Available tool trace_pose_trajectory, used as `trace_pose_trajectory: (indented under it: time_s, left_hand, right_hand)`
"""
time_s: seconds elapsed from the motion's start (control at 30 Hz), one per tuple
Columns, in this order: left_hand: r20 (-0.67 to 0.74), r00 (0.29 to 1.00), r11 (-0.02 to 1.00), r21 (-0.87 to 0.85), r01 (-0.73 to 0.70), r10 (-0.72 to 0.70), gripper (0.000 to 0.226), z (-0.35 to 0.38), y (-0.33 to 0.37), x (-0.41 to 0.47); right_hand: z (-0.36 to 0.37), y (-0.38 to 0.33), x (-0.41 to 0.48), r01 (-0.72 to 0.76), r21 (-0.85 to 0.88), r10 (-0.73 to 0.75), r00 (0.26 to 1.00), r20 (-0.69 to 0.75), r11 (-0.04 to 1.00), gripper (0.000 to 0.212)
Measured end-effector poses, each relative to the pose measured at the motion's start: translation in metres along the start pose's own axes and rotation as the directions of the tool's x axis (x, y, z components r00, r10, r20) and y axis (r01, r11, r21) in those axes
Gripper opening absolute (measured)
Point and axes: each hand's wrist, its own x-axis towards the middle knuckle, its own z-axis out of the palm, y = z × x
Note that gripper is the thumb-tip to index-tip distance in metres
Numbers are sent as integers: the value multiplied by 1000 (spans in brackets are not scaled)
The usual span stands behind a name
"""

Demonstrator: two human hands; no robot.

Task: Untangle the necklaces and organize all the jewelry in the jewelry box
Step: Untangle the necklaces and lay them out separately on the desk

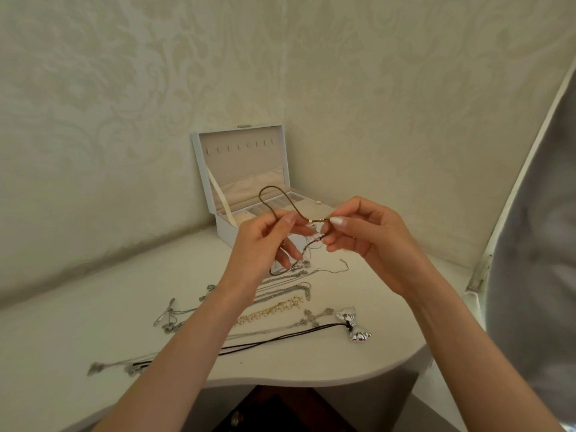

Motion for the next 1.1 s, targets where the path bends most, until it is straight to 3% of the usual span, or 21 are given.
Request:
trace_pose_trajectory:
  time_s: [0.27, 0.4, 0.57, 0.67, 0.8, 0.87, 0.97, 1.1]
  left_hand:
    - [-223, 973, 994, -73, -76, 58, 26, -21, 10, 14]
    - [-362, 932, 995, -101, -28, -10, 27, -34, 3, 17]
    - [-411, 909, 996, -80, 42, -71, 27, -41, -7, 17]
    - [-418, 905, 995, -84, 48, -79, 26, -40, -8, 17]
    - [-383, 924, 996, -84, -22, -12, 27, -38, -3, 17]
    - [-380, 924, 995, -77, -65, 31, 27, -37, -2, 17]
    - [-397, 916, 995, -56, -79, 51, 27, -36, -3, 16]
    - [-404, 914, 995, -63, -72, 41, 23, -38, -3, 15]
  right_hand:
    - [-13, 8, -4, -23, -38, 19, 994, -106, 999, 9]
    - [-22, 14, -4, -2, -82, -12, 987, -160, 997, 31]
    - [-26, 17, -4, -7, -38, 2, 991, -137, 999, 40]
    - [-25, 17, -5, -53, -60, 45, 992, -116, 997, 31]
    - [-20, 17, -6, -119, -330, 60, 981, -184, 936, 15]
    - [-17, 18, -6, -117, -370, 38, 976, -214, 922, 8]
    - [-18, 18, -7, -100, -294, 36, 976, -216, 950, 14]
    - [-23, 15, -6, -37, -21, 33, 985, -169, 999, 23]
